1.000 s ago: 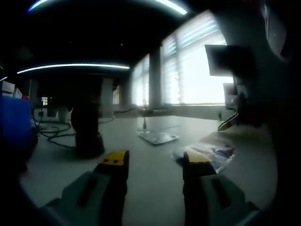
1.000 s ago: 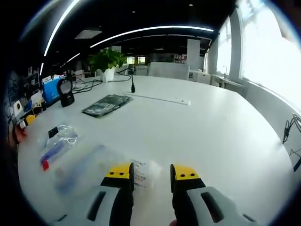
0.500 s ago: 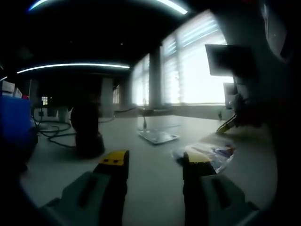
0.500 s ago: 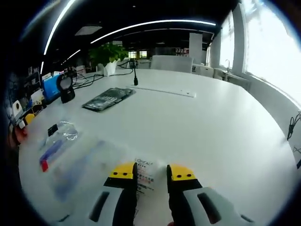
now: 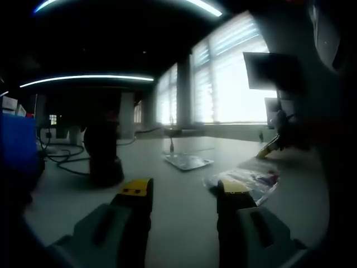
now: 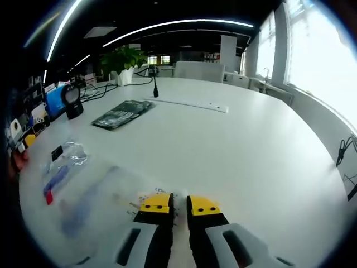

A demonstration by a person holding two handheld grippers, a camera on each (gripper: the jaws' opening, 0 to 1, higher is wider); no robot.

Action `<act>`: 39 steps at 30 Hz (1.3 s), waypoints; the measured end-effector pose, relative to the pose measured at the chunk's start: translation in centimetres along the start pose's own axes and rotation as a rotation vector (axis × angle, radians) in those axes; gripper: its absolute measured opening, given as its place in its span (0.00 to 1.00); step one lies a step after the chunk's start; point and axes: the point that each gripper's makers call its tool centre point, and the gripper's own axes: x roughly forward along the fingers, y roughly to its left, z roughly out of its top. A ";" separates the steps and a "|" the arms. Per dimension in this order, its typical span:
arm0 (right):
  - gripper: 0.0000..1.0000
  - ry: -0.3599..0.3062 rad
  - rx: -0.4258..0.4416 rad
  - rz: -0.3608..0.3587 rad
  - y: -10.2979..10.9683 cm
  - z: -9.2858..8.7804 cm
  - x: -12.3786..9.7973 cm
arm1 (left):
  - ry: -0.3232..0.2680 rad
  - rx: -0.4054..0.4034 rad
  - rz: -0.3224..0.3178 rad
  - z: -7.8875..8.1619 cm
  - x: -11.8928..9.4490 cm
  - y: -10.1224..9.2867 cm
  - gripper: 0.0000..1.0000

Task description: Clip sheet goods on table flip sheet goods clip sheet goods scan sheet goods put sheet goods back to table

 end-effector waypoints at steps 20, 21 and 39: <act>0.28 0.004 0.042 0.057 0.6 -0.2 -0.1 | 0.007 0.002 0.000 -0.1 0.0 0.0 0.39; 0.28 -0.003 0.013 0.053 0.4 -0.2 -0.1 | 0.007 0.002 0.001 -0.1 0.0 0.0 0.39; 0.16 0.006 0.042 0.017 0.2 0.0 0.1 | 0.006 0.005 -0.001 -0.1 0.0 0.0 0.39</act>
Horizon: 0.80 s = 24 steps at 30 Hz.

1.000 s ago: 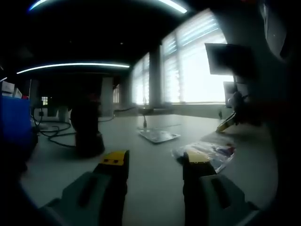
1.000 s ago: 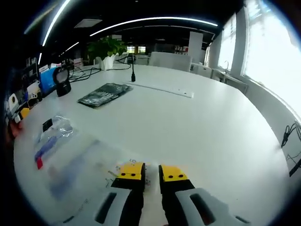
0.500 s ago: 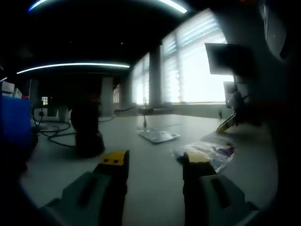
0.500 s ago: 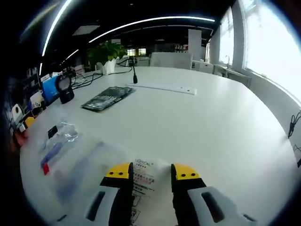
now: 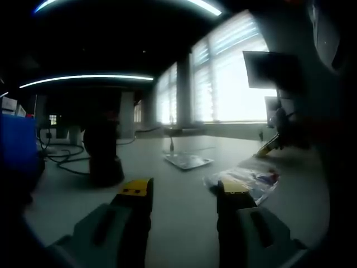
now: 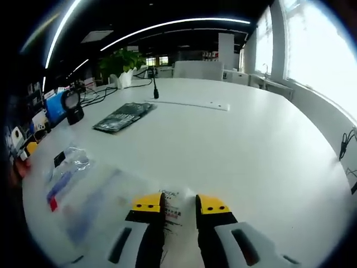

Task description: Clip sheet goods on table flip sheet goods clip sheet goods scan sheet goods put sheet goods back to table

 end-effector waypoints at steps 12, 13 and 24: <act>0.05 -0.006 0.023 0.015 0.4 0.1 0.1 | 0.001 0.004 0.000 0.0 0.0 0.0 0.39; 0.03 -0.007 0.020 0.013 0.3 0.2 0.1 | 0.002 0.005 0.000 0.0 0.0 -0.1 0.39; 0.00 -0.058 0.308 0.104 0.7 1.2 -1.2 | 0.003 0.005 0.002 0.0 0.0 -0.1 0.39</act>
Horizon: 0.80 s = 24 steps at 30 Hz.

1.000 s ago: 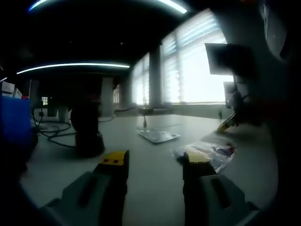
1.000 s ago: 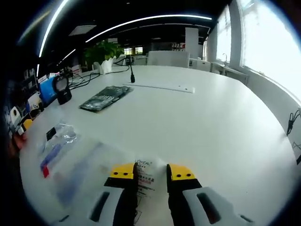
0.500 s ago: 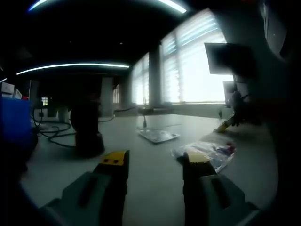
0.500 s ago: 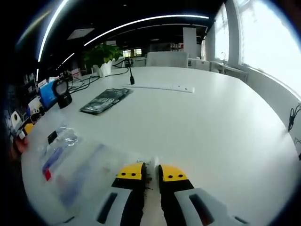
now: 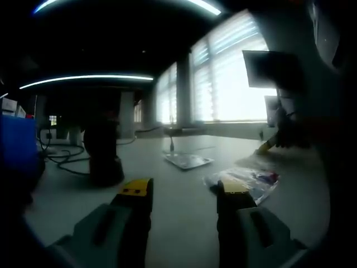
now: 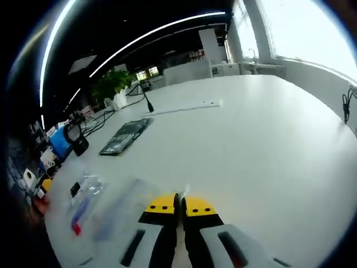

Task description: Clip sheet goods on table flip sheet goods clip sheet goods scan sheet goods put sheet goods back to table

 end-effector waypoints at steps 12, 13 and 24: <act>0.00 -0.091 0.068 0.067 1.8 1.6 -1.3 | 0.001 0.002 -0.001 0.0 0.0 0.0 0.38; 0.00 -0.083 0.104 0.071 2.0 1.4 -1.3 | 0.001 0.002 -0.001 0.0 0.0 0.0 0.38; 0.00 -0.171 0.192 0.165 3.0 4.1 -3.1 | 0.001 0.001 -0.002 -0.1 0.0 0.0 0.38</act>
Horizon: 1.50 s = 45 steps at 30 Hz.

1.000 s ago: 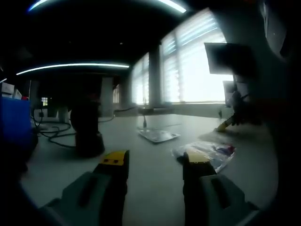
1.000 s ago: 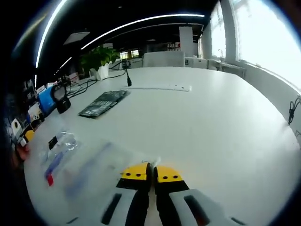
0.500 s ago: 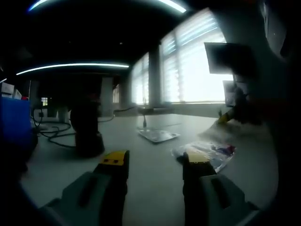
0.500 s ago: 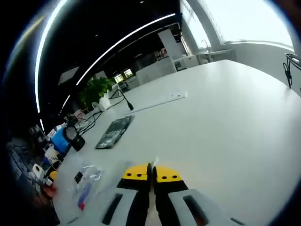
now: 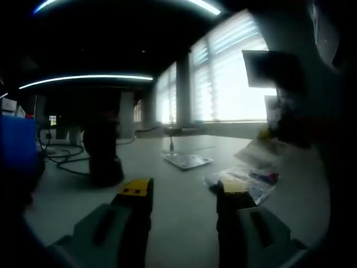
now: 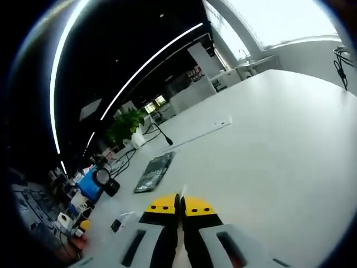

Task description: Clip sheet goods on table flip sheet goods clip sheet goods scan sheet goods put sheet goods back to table

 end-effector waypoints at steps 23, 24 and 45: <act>0.00 -0.206 -0.084 0.063 5.6 5.3 -2.0 | -0.011 -0.005 -0.003 0.2 -0.1 0.0 0.38; 0.00 -0.214 -0.086 0.065 5.8 5.5 -2.1 | -0.011 -0.004 -0.003 0.2 -0.1 0.0 0.38; 0.00 -0.395 -0.144 0.122 11.4 9.0 -1.3 | -0.019 0.001 -0.004 0.4 -0.2 0.0 0.38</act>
